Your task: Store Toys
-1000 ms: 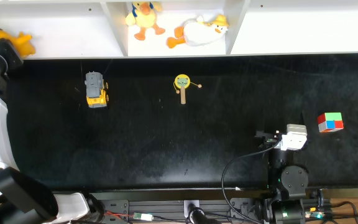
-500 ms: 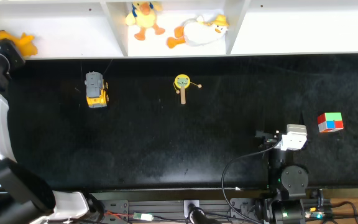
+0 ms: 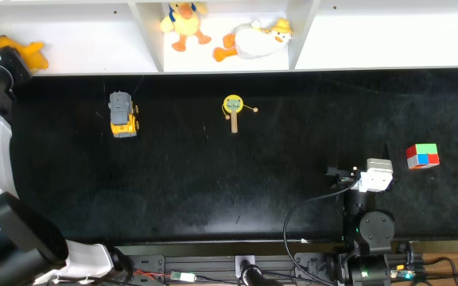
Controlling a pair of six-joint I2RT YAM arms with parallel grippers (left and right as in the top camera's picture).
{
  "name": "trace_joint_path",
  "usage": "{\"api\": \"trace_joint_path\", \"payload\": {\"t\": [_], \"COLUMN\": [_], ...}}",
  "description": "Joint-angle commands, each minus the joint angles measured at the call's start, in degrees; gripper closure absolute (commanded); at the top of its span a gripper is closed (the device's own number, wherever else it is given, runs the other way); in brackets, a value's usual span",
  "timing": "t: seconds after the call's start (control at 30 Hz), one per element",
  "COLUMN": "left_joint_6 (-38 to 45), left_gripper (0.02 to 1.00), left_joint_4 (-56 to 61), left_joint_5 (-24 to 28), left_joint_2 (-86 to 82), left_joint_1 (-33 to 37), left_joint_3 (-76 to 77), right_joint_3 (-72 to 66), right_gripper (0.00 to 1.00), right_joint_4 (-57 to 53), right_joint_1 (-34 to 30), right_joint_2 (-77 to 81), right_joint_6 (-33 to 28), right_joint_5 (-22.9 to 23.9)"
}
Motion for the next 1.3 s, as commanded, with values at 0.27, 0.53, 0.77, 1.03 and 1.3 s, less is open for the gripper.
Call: {"api": "trace_joint_path", "payload": {"t": [0.27,0.53,0.77,1.03,1.3], "left_joint_6": [-0.59,-0.57,-0.59,-0.59,0.17], "left_gripper": [0.687,0.621,0.301,0.02,0.02], "left_joint_4": [2.1,2.32,2.29,2.19,-3.96], "left_joint_5": [0.09,0.09,0.11,0.33,0.22], "left_joint_2": [3.08,3.08,3.08,3.08,-1.36], "left_joint_1": [-1.66,-1.86,-1.99,-2.19,-2.25], "left_joint_3": [1.42,1.42,1.42,1.42,0.98], "right_joint_3": [-0.79,-0.79,-0.79,-0.79,-0.79], "right_gripper": [0.005,0.005,0.005,0.005,0.007], "right_joint_4": [0.09,0.09,0.09,0.09,0.09], "right_joint_1": [0.2,0.2,0.2,0.2,0.2], "right_joint_2": [-0.44,-0.44,-0.44,-0.44,-0.44], "right_joint_6": [0.24,0.24,0.24,0.22,0.24], "right_joint_5": [-0.33,-0.33,-0.33,-0.33,-0.33]}}
